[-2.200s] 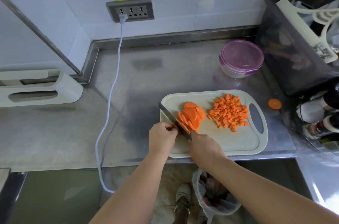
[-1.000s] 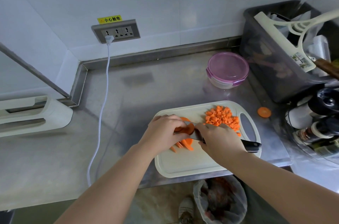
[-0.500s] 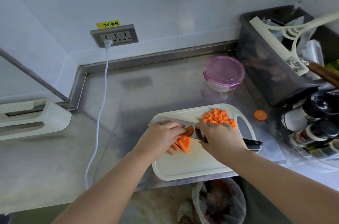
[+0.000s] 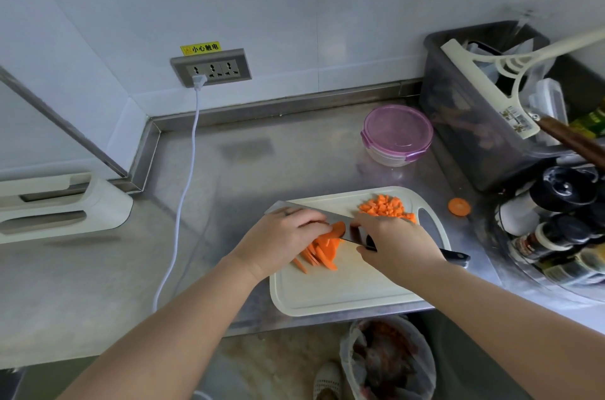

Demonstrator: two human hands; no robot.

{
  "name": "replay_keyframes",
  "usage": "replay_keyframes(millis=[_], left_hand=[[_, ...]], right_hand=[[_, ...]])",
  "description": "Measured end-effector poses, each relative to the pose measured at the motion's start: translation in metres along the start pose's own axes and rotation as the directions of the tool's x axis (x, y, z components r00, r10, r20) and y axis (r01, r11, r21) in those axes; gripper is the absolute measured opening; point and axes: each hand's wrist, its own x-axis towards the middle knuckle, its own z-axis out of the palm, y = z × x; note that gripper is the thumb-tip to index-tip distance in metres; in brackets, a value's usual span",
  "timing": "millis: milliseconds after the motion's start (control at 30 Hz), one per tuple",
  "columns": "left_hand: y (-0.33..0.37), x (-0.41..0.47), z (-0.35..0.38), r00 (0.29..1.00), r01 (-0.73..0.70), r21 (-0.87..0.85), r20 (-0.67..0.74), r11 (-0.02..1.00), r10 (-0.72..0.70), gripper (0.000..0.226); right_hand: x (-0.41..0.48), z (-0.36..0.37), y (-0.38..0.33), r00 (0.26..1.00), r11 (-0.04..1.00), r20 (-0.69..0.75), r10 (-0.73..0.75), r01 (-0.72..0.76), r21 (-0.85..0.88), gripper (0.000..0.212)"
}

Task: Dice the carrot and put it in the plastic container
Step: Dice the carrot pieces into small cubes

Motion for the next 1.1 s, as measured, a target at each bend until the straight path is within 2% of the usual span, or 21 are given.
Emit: replay_keyframes(millis=[133, 233, 367, 433, 500, 567, 600, 633, 700, 767, 800, 867, 933, 1000, 1100], left_hand=[[0.004, -0.001, 0.001, 1.000, -0.005, -0.006, -0.016, 1.000, 0.005, 0.039], [0.005, -0.002, 0.000, 0.998, -0.035, 0.023, -0.058, 0.999, 0.037, 0.023], [0.002, -0.004, 0.003, 0.993, -0.083, 0.071, -0.077, 0.994, 0.089, 0.027], [-0.001, -0.002, 0.004, 0.987, -0.081, 0.088, -0.134, 0.993, 0.092, 0.027], [-0.001, 0.005, 0.000, 0.964, 0.039, 0.047, -0.265, 0.998, -0.025, 0.024], [0.005, 0.016, -0.011, 0.896, 0.217, -0.155, -0.360, 0.964, -0.260, 0.020], [0.009, 0.020, -0.016, 0.846, 0.315, -0.295, -0.345, 0.902, -0.408, 0.018], [0.012, 0.023, -0.019, 0.794, 0.415, -0.425, -0.263, 0.805, -0.548, 0.014], [0.016, 0.025, -0.021, 0.697, 0.595, -0.602, 0.056, 0.533, -0.715, 0.013], [0.020, 0.023, -0.018, 0.622, 0.669, -0.689, 0.311, 0.281, -0.718, 0.018], [0.022, 0.022, -0.017, 0.593, 0.688, -0.698, 0.381, 0.200, -0.709, 0.019], [0.026, 0.023, -0.018, 0.561, 0.709, -0.695, 0.454, 0.118, -0.692, 0.017], [0.031, 0.024, -0.020, 0.552, 0.712, -0.699, 0.498, 0.067, -0.668, 0.016], [0.034, 0.026, -0.021, 0.555, 0.718, -0.694, 0.529, 0.049, -0.642, 0.015], [0.038, 0.028, -0.023, 0.549, 0.732, -0.681, 0.564, 0.029, -0.617, 0.013]], right_hand=[[-0.003, -0.003, 0.003, 1.000, 1.000, -0.010, 0.000, 0.000, -0.020, 0.026], [-0.007, -0.003, 0.002, 1.000, 1.000, 0.009, 0.004, -0.004, -0.010, 0.025], [-0.010, -0.003, 0.004, 0.999, 1.000, 0.038, 0.021, -0.021, -0.013, 0.023], [-0.009, -0.004, 0.004, 0.997, 0.999, 0.053, 0.050, -0.049, -0.017, 0.024], [-0.005, -0.003, 0.007, 0.990, 0.992, 0.059, 0.125, -0.125, -0.004, 0.031], [0.000, -0.004, 0.013, 0.972, 0.973, 0.071, 0.223, -0.227, 0.051, 0.039], [0.002, -0.006, 0.014, 0.961, 0.951, 0.084, 0.265, -0.274, 0.142, 0.040], [0.004, -0.009, 0.014, 0.951, 0.911, 0.094, 0.294, -0.309, 0.272, 0.040], [0.005, -0.015, 0.011, 0.949, 0.810, 0.075, 0.307, -0.302, 0.502, 0.039], [0.006, -0.021, 0.005, 0.956, 0.749, 0.033, 0.293, -0.251, 0.613, 0.042], [0.006, -0.023, 0.002, 0.959, 0.739, 0.014, 0.282, -0.227, 0.634, 0.042], [0.007, -0.024, -0.005, 0.963, 0.716, -0.006, 0.269, -0.196, 0.670, 0.038], [0.008, -0.022, -0.009, 0.963, 0.649, 0.016, 0.269, -0.194, 0.736, 0.038], [0.008, -0.020, -0.010, 0.964, 0.599, 0.042, 0.263, -0.198, 0.776, 0.037], [0.007, -0.018, -0.008, 0.967, 0.575, 0.076, 0.245, -0.208, 0.791, 0.026]])
